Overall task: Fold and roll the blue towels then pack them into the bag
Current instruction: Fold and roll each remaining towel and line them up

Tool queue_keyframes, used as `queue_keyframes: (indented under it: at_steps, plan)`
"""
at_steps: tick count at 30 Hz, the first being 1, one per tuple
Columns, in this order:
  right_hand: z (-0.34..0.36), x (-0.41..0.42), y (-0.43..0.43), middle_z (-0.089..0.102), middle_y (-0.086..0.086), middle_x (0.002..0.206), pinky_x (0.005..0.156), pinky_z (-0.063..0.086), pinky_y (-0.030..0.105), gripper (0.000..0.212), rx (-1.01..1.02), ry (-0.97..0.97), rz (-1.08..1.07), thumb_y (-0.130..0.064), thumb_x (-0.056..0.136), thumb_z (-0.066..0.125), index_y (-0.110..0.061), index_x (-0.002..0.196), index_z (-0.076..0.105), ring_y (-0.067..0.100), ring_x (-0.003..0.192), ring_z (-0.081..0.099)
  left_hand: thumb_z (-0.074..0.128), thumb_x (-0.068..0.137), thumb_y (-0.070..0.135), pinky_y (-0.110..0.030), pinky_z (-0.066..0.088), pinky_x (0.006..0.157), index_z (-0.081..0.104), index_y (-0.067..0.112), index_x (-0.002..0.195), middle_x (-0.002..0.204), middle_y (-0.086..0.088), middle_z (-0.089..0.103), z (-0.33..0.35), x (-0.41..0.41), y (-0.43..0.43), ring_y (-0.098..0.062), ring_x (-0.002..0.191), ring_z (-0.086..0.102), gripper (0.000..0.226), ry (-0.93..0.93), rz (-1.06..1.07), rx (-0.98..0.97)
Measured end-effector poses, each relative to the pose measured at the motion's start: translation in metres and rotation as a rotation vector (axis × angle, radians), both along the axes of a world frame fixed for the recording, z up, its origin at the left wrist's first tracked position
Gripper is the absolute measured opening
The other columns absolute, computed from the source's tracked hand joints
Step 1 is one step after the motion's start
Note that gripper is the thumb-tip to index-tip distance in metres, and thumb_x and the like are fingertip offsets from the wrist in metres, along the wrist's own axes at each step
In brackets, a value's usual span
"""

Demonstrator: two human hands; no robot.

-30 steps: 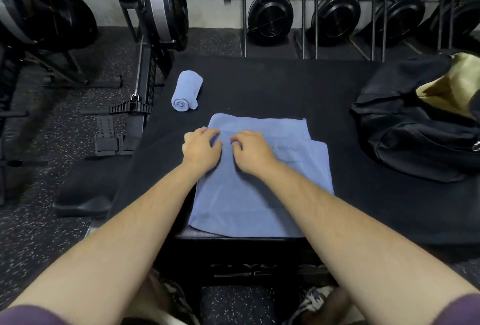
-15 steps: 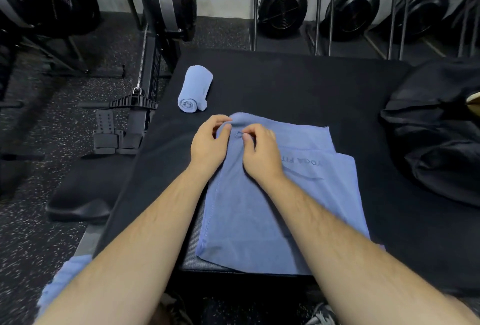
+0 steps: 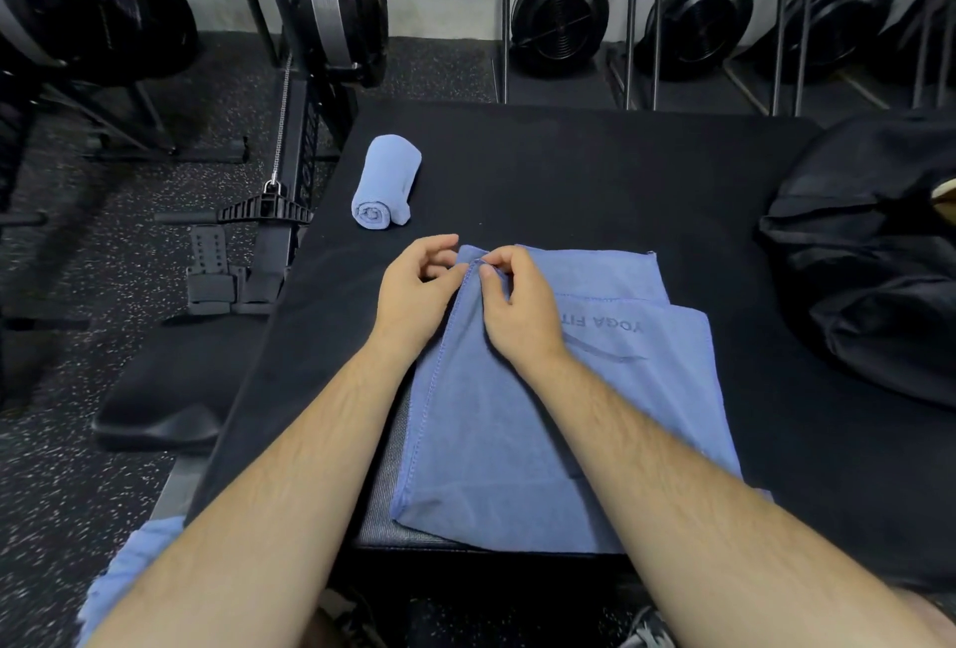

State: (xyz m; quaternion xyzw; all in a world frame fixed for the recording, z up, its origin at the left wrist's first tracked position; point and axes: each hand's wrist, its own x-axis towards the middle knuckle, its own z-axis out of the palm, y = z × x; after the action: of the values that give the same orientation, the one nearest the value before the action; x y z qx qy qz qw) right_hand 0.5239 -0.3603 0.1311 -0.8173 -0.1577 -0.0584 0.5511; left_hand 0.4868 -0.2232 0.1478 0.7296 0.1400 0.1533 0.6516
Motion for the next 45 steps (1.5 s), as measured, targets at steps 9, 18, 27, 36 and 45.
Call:
queue_keyframes:
  at_steps: [9, 18, 27, 36, 45]
  plan:
    - [0.0, 0.002, 0.0, 0.065, -0.017, 0.097, 0.084, 0.054, 0.037, 0.007, 0.0, -0.047, -0.005, -0.03, 0.101, 0.055, -0.03, 0.099, 0.061, 0.008, 0.097, 0.062, 0.068, 0.094, 0.015, -0.026, 0.054, 0.082, 0.079, 0.017, 0.099, 0.099, 0.004, 0.077, 0.005, -0.003, -0.001, -0.008, 0.092, 0.07, 0.012, -0.035, -0.08, 0.019]
    - [0.022, 0.015, -0.032, 0.063, -0.017, 0.093, 0.09, 0.03, 0.031, 0.02, -0.492, -0.014, -0.017, -0.048, 0.096, 0.055, -0.029, 0.099, 0.062, 0.011, 0.098, 0.052, 0.061, 0.099, 0.026, -0.004, 0.044, 0.069, 0.07, 0.023, 0.098, 0.094, 0.011, 0.071, 0.0, 0.004, -0.004, 0.001, 0.085, 0.064, 0.009, 0.024, 0.07, 0.224]
    - [0.05, 0.043, -0.162, 0.055, -0.011, 0.068, 0.1, 0.028, 0.034, 0.029, -0.661, 0.287, -0.028, -0.034, 0.092, 0.049, -0.02, 0.067, 0.047, 0.014, 0.08, 0.049, 0.055, 0.1, 0.027, -0.004, 0.042, 0.061, 0.064, 0.017, 0.099, 0.088, 0.007, 0.066, 0.002, 0.005, -0.006, 0.008, 0.069, 0.056, 0.013, 0.054, 0.197, 0.231]
    - [0.068, 0.056, -0.148, 0.067, -0.02, 0.093, 0.075, 0.051, 0.025, 0.011, -0.425, 0.01, 0.053, -0.041, 0.101, 0.051, -0.037, 0.099, 0.06, 0.003, 0.084, 0.062, 0.051, 0.102, 0.026, -0.018, 0.039, 0.064, 0.059, 0.016, 0.097, 0.082, 0.008, 0.059, 0.001, 0.007, -0.007, -0.004, 0.071, 0.053, 0.014, 0.092, 0.196, 0.341]
    - [0.024, 0.082, -0.145, 0.051, -0.003, 0.12, 0.087, 0.048, 0.037, 0.036, -0.574, 0.166, -0.216, -0.043, 0.089, 0.061, -0.021, 0.118, 0.057, 0.02, 0.113, 0.046, 0.05, 0.102, 0.027, -0.021, 0.041, 0.065, 0.058, 0.018, 0.097, 0.082, 0.009, 0.059, -0.001, 0.009, -0.01, -0.005, 0.072, 0.054, 0.013, 0.103, 0.207, 0.35]
